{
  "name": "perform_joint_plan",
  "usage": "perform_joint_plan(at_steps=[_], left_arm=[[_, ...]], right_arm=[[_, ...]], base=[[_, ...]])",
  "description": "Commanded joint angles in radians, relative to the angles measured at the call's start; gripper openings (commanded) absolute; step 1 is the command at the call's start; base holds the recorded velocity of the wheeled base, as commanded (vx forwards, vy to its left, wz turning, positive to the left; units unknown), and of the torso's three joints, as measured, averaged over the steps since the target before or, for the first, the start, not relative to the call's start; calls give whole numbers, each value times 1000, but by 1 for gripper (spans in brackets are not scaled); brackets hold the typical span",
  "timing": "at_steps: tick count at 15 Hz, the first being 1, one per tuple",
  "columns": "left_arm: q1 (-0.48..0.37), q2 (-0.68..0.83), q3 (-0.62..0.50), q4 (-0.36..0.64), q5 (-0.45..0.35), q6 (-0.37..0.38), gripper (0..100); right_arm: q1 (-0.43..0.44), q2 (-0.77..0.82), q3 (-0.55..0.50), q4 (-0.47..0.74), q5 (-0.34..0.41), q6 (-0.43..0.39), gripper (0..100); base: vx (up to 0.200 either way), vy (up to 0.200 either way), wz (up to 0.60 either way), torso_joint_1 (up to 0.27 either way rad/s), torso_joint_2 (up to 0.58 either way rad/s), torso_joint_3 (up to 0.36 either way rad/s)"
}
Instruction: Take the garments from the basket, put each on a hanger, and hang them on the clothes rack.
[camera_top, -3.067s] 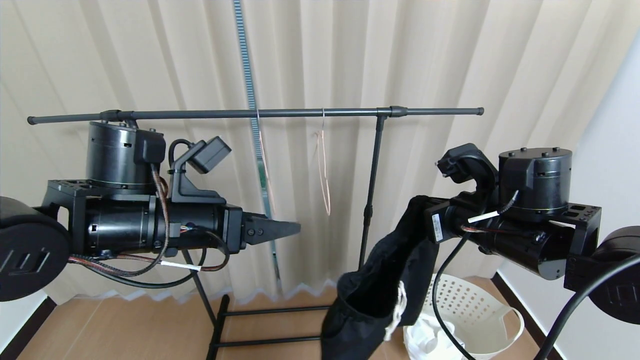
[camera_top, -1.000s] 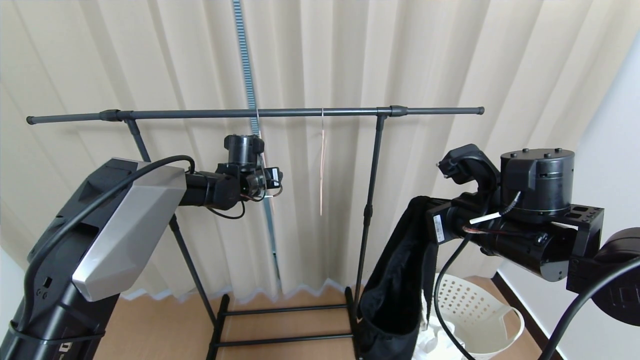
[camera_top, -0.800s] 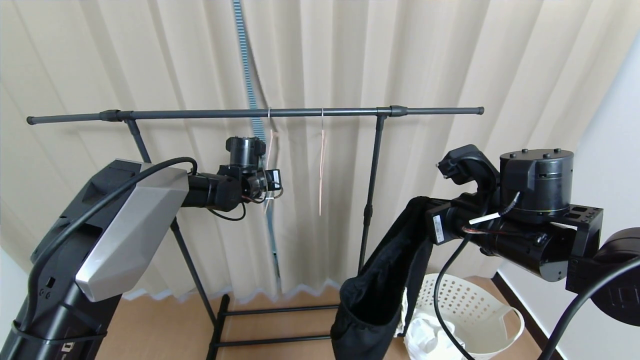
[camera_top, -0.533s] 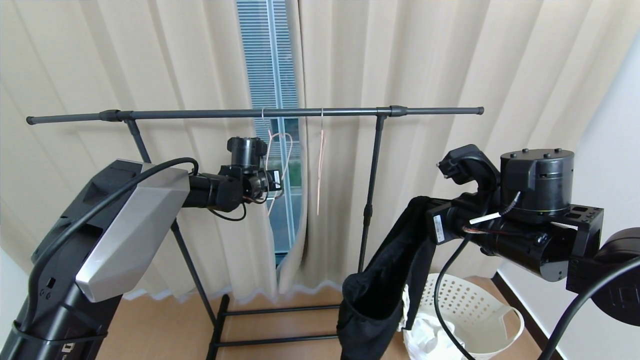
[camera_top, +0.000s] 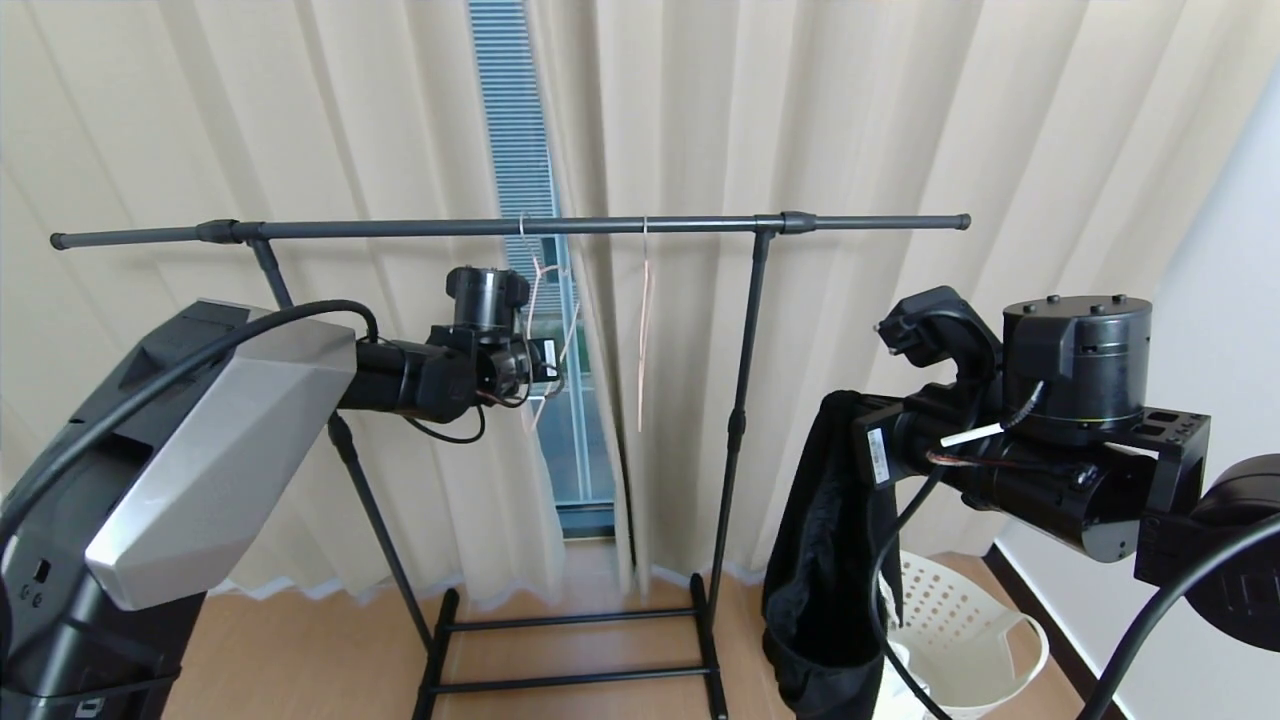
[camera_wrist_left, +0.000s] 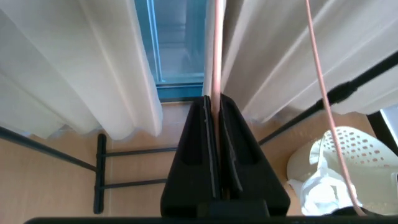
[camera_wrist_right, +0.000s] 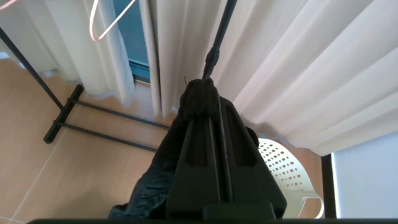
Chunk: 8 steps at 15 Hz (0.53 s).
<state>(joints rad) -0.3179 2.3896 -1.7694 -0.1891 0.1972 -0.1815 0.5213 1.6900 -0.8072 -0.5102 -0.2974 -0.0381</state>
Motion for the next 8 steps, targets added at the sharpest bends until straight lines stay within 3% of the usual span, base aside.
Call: perform_joint_plan(at_steps=[1,4,6,8], left_arm=[[-23,-122,122,-4,1,2,0],[-49,-248,295,-19,11,19,0],[-75,-359,464,-85,19,45,0],[-84,-414,551,-135,19,82,0]], right_arm=[[0,0,0,-1,0,0,0],[0,0,0,-1,0,0,0],[0,-1,2,-1,0,0,0],[0,0,2,-1,0,0,0]], base=[[0,0,0,0,0,0],[0,0,0,0,0,0],[0,0,0,0,0,0],[0,0,0,0,0,0]])
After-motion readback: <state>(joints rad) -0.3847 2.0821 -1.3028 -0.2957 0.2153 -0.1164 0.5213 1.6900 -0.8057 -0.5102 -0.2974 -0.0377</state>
